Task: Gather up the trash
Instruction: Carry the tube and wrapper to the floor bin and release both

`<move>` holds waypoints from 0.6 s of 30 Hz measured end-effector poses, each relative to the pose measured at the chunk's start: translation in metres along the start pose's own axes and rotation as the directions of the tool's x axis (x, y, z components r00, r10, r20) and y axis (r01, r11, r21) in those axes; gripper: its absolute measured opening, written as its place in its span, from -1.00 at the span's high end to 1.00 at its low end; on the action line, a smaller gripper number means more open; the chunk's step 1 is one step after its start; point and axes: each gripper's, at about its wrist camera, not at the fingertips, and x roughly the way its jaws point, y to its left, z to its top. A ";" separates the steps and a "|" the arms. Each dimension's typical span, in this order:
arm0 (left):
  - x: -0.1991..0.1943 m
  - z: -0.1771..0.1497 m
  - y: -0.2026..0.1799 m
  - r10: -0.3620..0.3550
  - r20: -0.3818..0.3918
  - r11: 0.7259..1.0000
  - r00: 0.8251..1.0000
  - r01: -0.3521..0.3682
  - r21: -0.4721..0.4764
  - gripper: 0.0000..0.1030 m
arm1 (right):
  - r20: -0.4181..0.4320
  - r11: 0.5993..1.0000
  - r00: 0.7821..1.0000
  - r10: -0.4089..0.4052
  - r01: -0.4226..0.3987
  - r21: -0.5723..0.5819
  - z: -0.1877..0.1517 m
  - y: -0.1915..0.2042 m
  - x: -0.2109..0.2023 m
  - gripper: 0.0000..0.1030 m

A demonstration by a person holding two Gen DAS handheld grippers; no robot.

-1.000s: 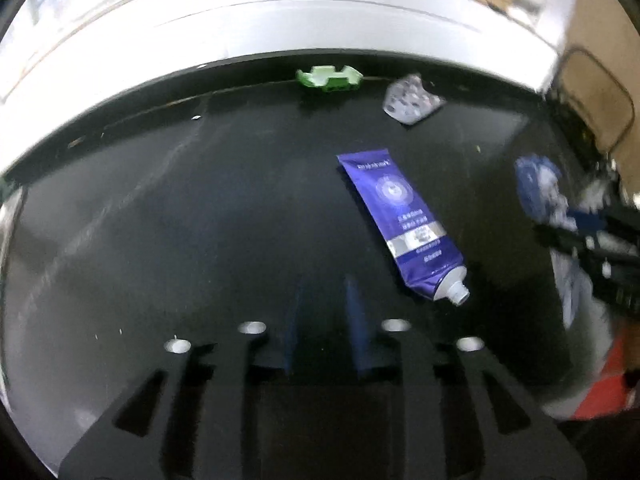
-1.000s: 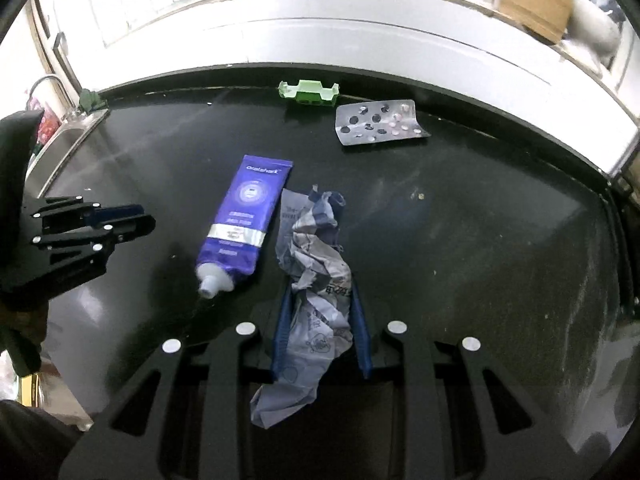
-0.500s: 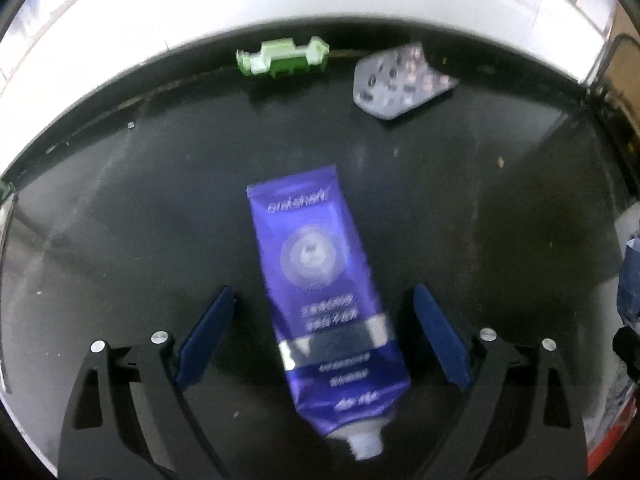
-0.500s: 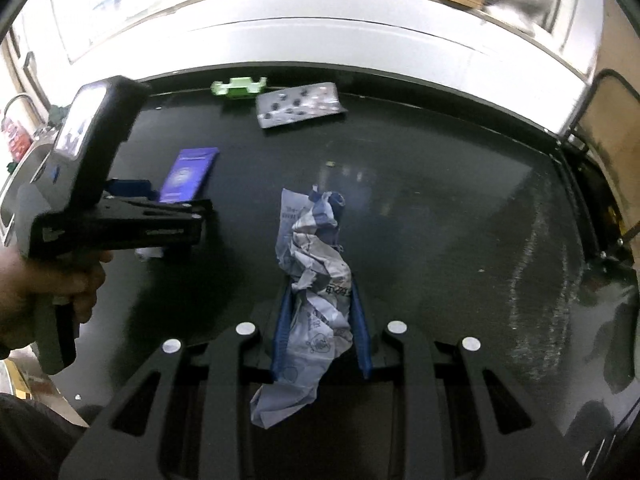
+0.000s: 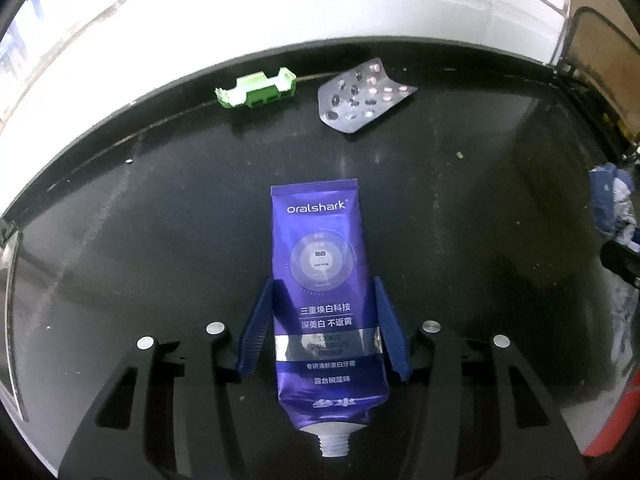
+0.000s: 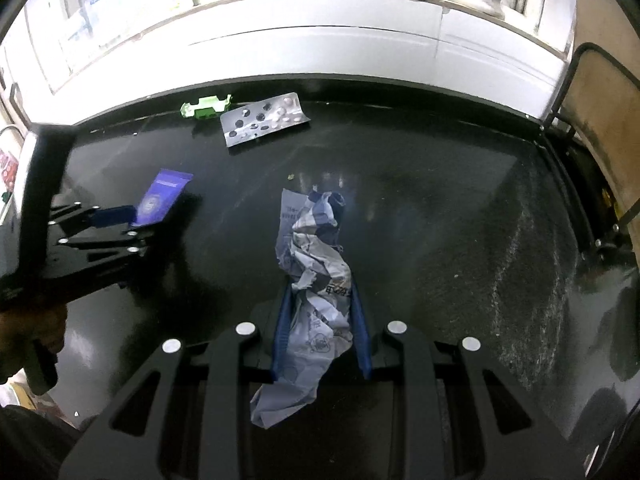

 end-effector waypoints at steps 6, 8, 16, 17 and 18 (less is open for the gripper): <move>-0.020 0.000 0.017 -0.001 0.022 1.000 1.000 0.001 0.001 0.03 | 0.020 1.000 1.000 0.012 -0.012 0.005 0.004 0.019 -0.006 0.46; -0.032 -0.004 0.026 0.006 0.038 1.000 0.999 -0.006 -0.007 0.03 | 0.026 0.999 0.999 0.031 -0.030 -0.019 0.007 0.035 -0.008 0.46; -0.081 -0.052 0.086 0.092 0.080 0.991 0.993 -0.084 -0.107 0.03 | 0.021 0.974 0.985 0.172 -0.167 -0.154 0.026 0.126 -0.010 0.46; -0.086 -0.060 0.094 0.105 0.082 0.988 0.991 -0.095 -0.125 0.03 | 0.013 0.966 0.982 0.190 -0.185 -0.180 0.028 0.140 -0.011 0.46; -0.092 -0.070 0.103 0.122 0.082 0.983 0.989 -0.109 -0.148 0.03 | 0.004 0.954 0.977 0.215 -0.210 -0.215 0.030 0.159 -0.011 0.46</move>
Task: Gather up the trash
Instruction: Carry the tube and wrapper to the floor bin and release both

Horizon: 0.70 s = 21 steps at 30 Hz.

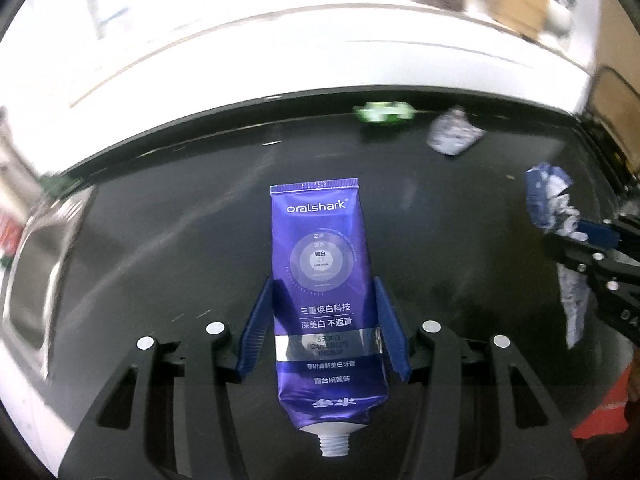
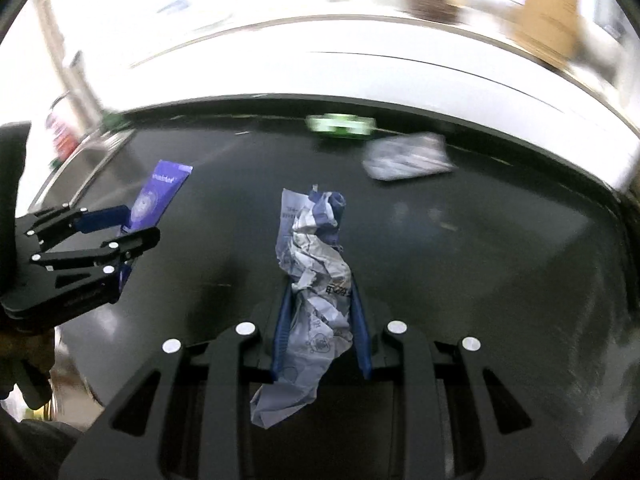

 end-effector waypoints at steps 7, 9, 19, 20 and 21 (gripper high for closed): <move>-0.048 -0.060 0.097 0.141 -0.006 0.977 0.990 -0.141 -0.163 0.02 | -0.056 0.969 0.986 0.158 -0.165 -0.182 0.022 0.110 0.018 0.46; -0.063 -0.085 0.126 0.184 -0.023 0.958 0.983 -0.185 -0.219 0.02 | -0.075 0.951 0.979 0.191 -0.204 -0.234 0.024 0.143 0.022 0.46; -0.110 -0.194 0.222 0.296 -0.150 0.826 0.943 -0.332 -0.456 0.02 | -0.207 0.800 0.915 0.347 -0.404 -0.444 0.005 0.304 0.028 0.46; -0.115 -0.203 0.227 0.302 -0.160 0.813 0.940 -0.342 -0.471 0.02 | -0.227 0.777 0.903 0.364 -0.429 -0.460 0.001 0.320 0.028 0.46; -0.119 -0.213 0.234 0.309 -0.173 0.797 0.935 -0.354 -0.489 0.02 | -0.248 0.757 0.892 0.379 -0.453 -0.471 -0.002 0.335 0.028 0.46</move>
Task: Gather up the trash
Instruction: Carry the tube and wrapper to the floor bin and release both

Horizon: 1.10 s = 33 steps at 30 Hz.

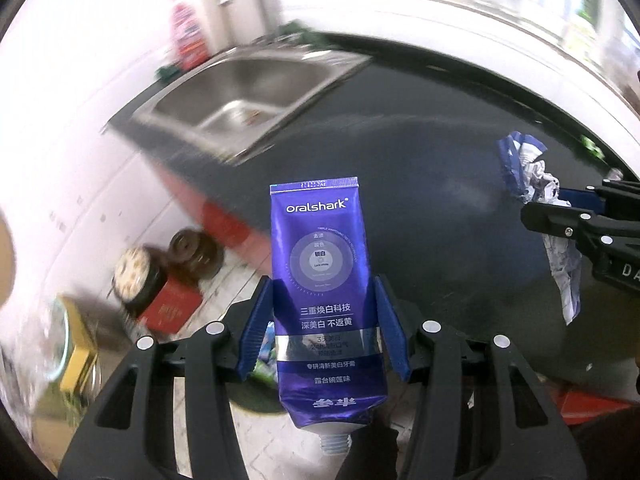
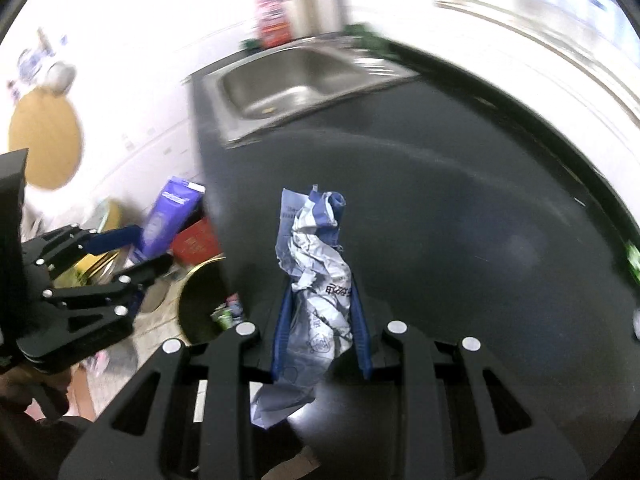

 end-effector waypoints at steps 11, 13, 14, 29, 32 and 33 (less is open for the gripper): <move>0.018 -0.061 0.103 0.039 -0.088 0.970 0.995 -0.059 -0.234 0.02 | -0.189 0.961 0.956 0.225 -0.249 -0.118 0.028 0.124 0.079 0.46; 0.025 -0.069 0.115 0.033 -0.101 0.963 0.994 -0.058 -0.262 0.02 | -0.219 0.957 0.948 0.230 -0.261 -0.124 0.030 0.136 0.094 0.46; 0.029 -0.074 0.120 0.035 -0.111 0.958 0.993 -0.065 -0.278 0.02 | -0.241 0.956 0.942 0.232 -0.267 -0.123 0.031 0.144 0.104 0.46; 0.076 -0.098 0.158 -0.014 -0.160 0.939 0.987 -0.042 -0.342 0.15 | -0.329 0.958 0.928 0.173 -0.236 -0.164 0.045 0.181 0.163 0.21; 0.084 -0.102 0.162 -0.016 -0.176 0.929 0.984 -0.050 -0.366 -0.38 | -0.332 0.961 0.932 0.147 -0.214 -0.175 0.046 0.184 0.171 -0.48; 0.085 -0.103 0.164 -0.025 -0.175 0.926 0.984 -0.043 -0.374 -0.38 | -0.336 0.961 0.930 0.147 -0.215 -0.174 0.047 0.184 0.172 -0.48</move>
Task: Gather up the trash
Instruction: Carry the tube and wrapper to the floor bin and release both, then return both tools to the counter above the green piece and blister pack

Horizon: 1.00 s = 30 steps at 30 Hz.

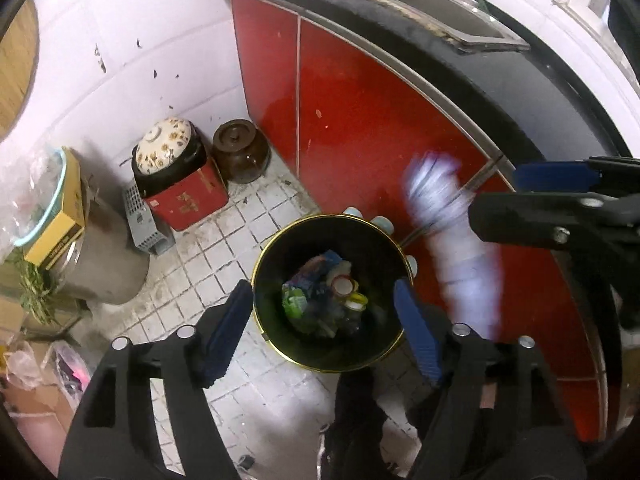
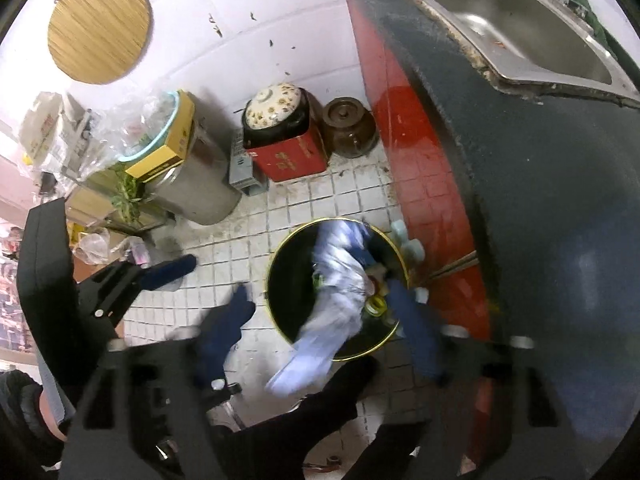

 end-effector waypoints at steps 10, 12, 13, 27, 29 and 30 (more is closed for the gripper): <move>-0.024 -0.006 -0.004 -0.006 0.038 1.000 0.999 0.005 0.011 -0.86 | 0.047 0.998 0.999 0.009 -0.012 0.058 -0.011 -0.018 -0.026 -0.62; -0.032 -0.002 -0.013 0.012 0.047 0.999 0.999 -0.013 0.033 -0.86 | 0.082 0.997 0.997 -0.011 0.004 0.077 -0.019 -0.028 -0.045 -0.65; -0.036 0.000 -0.017 0.015 0.054 0.999 0.998 -0.018 0.043 -0.86 | 0.103 0.996 0.994 -0.027 0.018 0.088 -0.024 -0.034 -0.056 -0.65; -0.083 0.049 -0.254 -0.298 0.100 0.830 0.949 0.206 0.519 -0.87 | 0.266 0.759 0.819 -0.509 0.282 0.587 -0.212 -0.210 -0.270 -0.73; -0.090 0.043 -0.308 -0.364 0.070 0.756 0.929 0.251 0.605 -0.87 | 0.238 0.677 0.788 -0.568 0.283 0.679 -0.258 -0.235 -0.296 -0.73; -0.093 0.038 -0.328 -0.386 0.059 0.727 0.921 0.264 0.633 -0.87 | 0.222 0.642 0.777 -0.589 0.282 0.713 -0.276 -0.243 -0.303 -0.73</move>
